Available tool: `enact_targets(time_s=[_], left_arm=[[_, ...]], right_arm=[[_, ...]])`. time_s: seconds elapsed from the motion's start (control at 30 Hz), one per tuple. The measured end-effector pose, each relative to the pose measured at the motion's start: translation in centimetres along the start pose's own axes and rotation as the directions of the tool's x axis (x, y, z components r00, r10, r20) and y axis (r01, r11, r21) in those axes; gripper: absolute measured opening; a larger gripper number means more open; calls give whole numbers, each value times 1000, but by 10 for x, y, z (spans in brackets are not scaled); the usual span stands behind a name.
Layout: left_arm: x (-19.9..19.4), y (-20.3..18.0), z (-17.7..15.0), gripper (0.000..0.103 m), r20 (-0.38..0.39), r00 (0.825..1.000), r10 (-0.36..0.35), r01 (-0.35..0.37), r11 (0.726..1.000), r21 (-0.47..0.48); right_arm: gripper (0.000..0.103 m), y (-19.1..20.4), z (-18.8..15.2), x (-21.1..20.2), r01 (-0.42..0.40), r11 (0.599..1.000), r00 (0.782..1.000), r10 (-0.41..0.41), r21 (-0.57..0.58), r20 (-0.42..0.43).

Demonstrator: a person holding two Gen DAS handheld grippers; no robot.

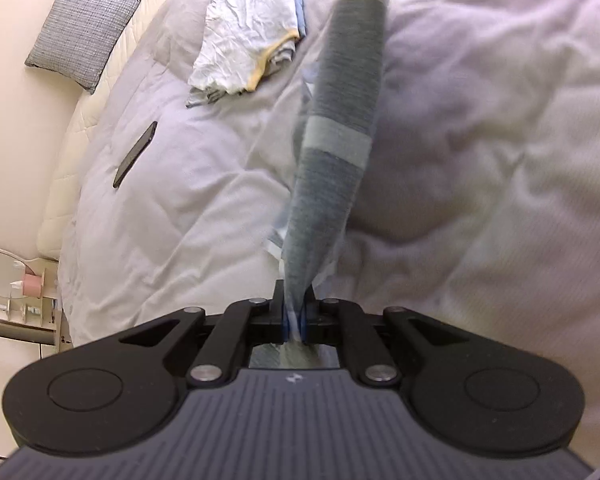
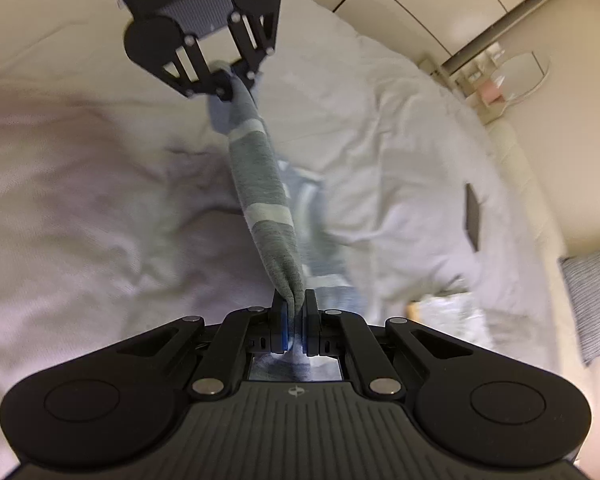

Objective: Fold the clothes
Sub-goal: 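Lift the held end with both grippers and fold it over onto the shirt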

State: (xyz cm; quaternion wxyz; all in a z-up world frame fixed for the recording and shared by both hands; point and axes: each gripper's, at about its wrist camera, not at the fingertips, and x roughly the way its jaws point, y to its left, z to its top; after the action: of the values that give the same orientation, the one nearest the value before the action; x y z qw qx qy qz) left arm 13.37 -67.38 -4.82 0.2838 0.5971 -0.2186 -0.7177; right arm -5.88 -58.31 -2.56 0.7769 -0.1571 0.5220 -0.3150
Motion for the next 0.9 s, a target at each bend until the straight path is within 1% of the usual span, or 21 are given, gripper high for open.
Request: enact_targets(time_s=[0.1, 0.23, 0.33, 0.4, 0.5, 0.57, 0.63, 0.7, 0.77, 0.8, 0.83, 0.9], left_arm=[[-9, 20, 28, 4, -26, 1000, 10, -11, 999, -49], [-16, 50, 67, 4, -64, 998, 29, -36, 992, -121], [-11, 83, 102, 4, -95, 995, 43, -58, 983, -171], [-2, 107, 132, 4, -111, 992, 58, -78, 979, -188], [15, 148, 182, 4, -108, 988, 106, -128, 965, -227], [29, 176, 219, 4, -96, 983, 154, -173, 956, -235], [44, 197, 252, 4, -80, 976, 204, -217, 944, -247], [59, 213, 283, 4, -65, 966, 251, -260, 930, -259], [77, 214, 308, 4, -56, 956, 288, -292, 918, -267], [90, 208, 318, 4, -56, 955, 293, -297, 915, -274], [103, 198, 327, 4, -57, 955, 290, -294, 913, -282], [139, 163, 337, 4, -66, 960, 271, -279, 920, -277]], right_arm=[[3, -26, -9, -14, 22, 1000, 1000, -22, -13, 17], [3, -72, -24, -26, 30, 1000, 997, -29, -10, 70], [3, -117, -40, -26, 24, 1000, 991, -23, -7, 131], [3, -153, -52, -21, 20, 1000, 985, -19, -5, 172], [3, -214, -75, -9, 47, 999, 973, -46, 0, 225], [3, -258, -91, 1, 78, 997, 968, -77, 3, 240], [3, -299, -106, 7, 125, 992, 962, -122, 2, 245], [3, -340, -122, 12, 192, 981, 953, -188, 7, 238], [3, -370, -139, 17, 249, 968, 939, -243, 7, 243], [3, -381, -148, 19, 277, 961, 930, -271, 9, 248], [3, -389, -159, 23, 303, 953, 922, -296, 11, 251], [3, -393, -185, 41, 318, 947, 919, -317, 35, 235]])
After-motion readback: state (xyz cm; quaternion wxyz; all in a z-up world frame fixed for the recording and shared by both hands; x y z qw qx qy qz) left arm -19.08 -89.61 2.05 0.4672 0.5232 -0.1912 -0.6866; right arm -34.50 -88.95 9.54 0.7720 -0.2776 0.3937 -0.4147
